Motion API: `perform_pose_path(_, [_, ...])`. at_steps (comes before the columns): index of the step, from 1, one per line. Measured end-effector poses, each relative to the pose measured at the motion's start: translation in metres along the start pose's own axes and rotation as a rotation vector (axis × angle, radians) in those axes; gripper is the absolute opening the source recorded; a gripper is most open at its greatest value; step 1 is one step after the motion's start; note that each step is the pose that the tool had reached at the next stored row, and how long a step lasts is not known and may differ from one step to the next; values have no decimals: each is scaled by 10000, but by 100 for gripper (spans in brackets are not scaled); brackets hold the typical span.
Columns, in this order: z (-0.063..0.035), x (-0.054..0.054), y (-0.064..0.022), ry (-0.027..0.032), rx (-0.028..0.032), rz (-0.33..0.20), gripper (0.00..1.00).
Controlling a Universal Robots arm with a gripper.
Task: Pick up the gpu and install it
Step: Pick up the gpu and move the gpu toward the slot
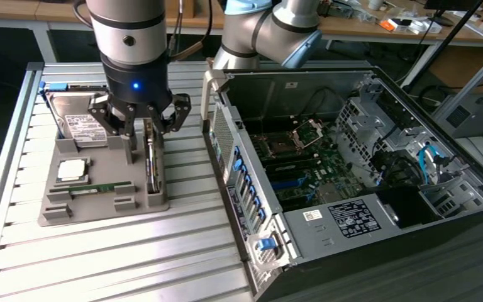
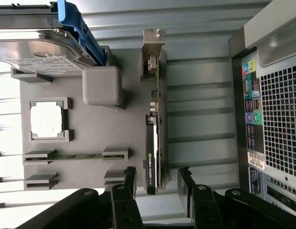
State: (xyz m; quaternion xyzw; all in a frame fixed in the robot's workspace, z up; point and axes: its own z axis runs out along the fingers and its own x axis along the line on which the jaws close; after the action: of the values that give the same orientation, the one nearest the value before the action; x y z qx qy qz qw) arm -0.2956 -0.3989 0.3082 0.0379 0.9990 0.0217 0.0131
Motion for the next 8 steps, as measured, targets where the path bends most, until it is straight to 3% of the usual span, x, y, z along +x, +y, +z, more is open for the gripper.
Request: perform_pose_path(8, [29,2,-1,1,0,0,48])
